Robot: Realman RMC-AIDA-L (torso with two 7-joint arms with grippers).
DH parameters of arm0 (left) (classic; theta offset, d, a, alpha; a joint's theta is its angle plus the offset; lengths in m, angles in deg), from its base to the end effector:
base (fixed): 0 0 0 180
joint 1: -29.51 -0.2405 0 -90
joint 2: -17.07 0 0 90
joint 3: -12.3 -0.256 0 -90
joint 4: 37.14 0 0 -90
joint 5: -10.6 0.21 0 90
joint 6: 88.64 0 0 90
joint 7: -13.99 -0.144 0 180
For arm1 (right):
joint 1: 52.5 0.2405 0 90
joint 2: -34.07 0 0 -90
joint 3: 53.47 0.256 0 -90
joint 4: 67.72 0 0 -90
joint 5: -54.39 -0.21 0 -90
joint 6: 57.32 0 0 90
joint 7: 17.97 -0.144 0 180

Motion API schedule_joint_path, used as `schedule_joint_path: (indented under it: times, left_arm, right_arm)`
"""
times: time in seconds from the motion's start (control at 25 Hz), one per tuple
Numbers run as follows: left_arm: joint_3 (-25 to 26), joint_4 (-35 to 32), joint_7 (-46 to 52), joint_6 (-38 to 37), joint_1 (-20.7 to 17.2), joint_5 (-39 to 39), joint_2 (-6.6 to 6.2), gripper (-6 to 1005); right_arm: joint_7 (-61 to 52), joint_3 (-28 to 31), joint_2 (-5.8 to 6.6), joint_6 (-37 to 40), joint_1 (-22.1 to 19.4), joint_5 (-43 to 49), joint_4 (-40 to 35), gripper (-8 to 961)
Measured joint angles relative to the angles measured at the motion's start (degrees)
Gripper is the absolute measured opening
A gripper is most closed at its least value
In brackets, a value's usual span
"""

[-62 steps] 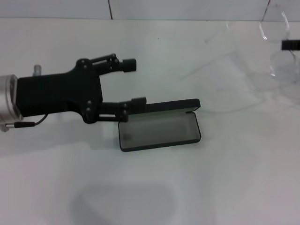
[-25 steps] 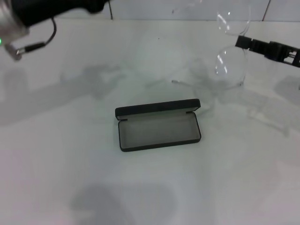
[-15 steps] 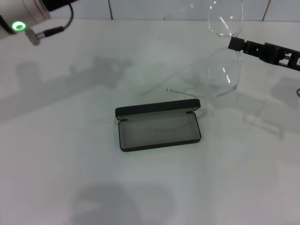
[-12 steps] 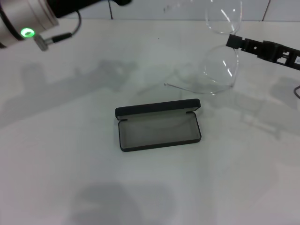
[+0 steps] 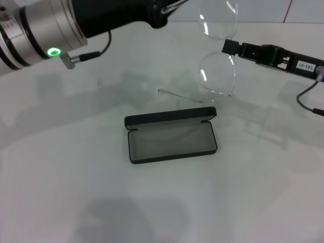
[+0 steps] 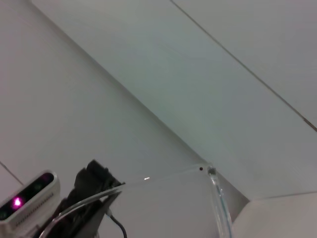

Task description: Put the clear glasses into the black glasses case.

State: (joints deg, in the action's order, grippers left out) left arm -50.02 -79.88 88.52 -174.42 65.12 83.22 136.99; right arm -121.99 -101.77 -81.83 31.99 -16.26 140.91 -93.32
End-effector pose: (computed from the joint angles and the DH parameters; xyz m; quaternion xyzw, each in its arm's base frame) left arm -0.1284 0.3677 0.0143 -0.8783 -0.0535 -0.4583 0.1256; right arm 0.2066 0.3620 0.0099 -0.8081 0.4011 0.4308 0.0221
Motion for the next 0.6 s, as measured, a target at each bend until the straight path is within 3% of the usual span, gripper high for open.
schedule_joint_path:
  times: [0.24, 0.6]
  left_arm:
    - [-4.3, 0.0, -1.3, 0.0, 0.2, -0.1, -0.01, 46]
    - [-6.5, 0.6, -1.5, 0.9, 0.3, -0.1, -0.03, 45]
  right_arm:
    - [-0.1, -0.1, -0.13, -0.1, 0.7, -1.1, 0.5, 62]
    - [-0.1, -0.1, -0.21, 0.1, 1.9, -3.4, 1.9, 62]
